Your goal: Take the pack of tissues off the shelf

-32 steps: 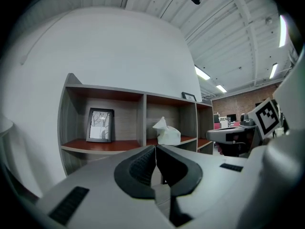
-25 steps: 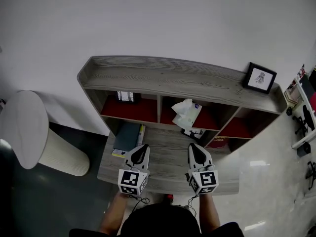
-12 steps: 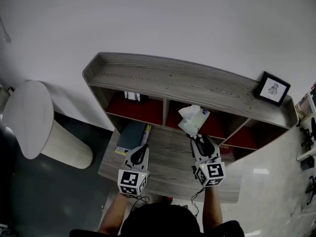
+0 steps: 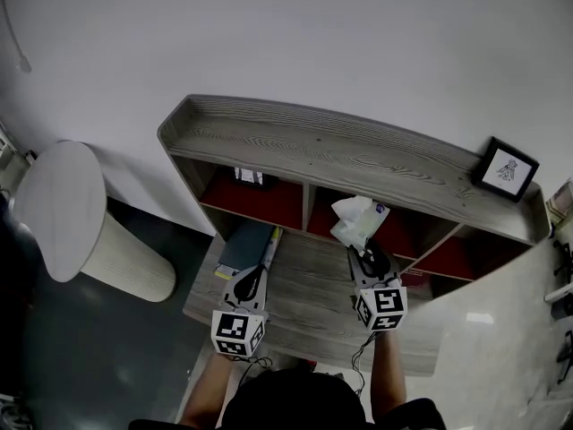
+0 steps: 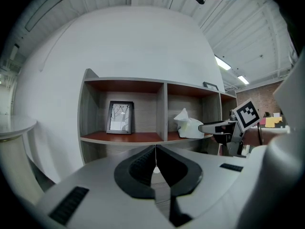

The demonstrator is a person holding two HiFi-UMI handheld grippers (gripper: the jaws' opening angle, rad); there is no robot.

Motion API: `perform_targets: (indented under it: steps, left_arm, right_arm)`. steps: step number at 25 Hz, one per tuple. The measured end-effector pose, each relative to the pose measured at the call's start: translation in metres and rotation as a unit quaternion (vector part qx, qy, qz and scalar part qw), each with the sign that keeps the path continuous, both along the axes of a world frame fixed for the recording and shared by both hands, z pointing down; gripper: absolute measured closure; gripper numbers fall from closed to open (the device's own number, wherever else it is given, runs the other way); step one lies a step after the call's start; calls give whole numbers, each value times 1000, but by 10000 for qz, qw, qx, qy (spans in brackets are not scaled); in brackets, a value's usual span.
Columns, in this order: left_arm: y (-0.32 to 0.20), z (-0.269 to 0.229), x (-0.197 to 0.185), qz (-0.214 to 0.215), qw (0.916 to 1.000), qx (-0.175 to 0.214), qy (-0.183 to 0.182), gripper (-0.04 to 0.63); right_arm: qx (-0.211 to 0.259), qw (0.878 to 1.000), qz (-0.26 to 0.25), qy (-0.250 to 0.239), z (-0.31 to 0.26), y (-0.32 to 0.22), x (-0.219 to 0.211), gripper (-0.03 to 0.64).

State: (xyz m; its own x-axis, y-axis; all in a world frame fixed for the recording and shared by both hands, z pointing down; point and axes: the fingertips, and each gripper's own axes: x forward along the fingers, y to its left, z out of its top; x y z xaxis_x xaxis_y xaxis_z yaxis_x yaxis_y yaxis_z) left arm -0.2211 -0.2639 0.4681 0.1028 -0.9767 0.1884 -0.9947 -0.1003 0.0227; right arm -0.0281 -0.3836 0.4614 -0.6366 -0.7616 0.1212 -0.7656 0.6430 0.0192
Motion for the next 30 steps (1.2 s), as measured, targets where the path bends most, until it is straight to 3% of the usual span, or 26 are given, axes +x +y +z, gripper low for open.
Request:
perform_targets:
  steps: [3, 7, 14, 30]
  left_arm:
    - [1, 2, -2, -30, 10000, -22, -8, 586]
    - [4, 5, -5, -68, 10000, -56, 10, 586]
    - [6, 5, -9, -76, 10000, -37, 45, 586]
    - [18, -3, -15, 200, 9997, 74, 108, 586]
  right_arm:
    - [-47, 10000, 41, 69, 4, -3, -1, 417]
    - [10, 9998, 139, 172, 5, -4, 0, 497]
    - [34, 9993, 308, 202, 3, -6, 3, 569]
    - [372, 9977, 564, -1, -31, 27, 8, 584]
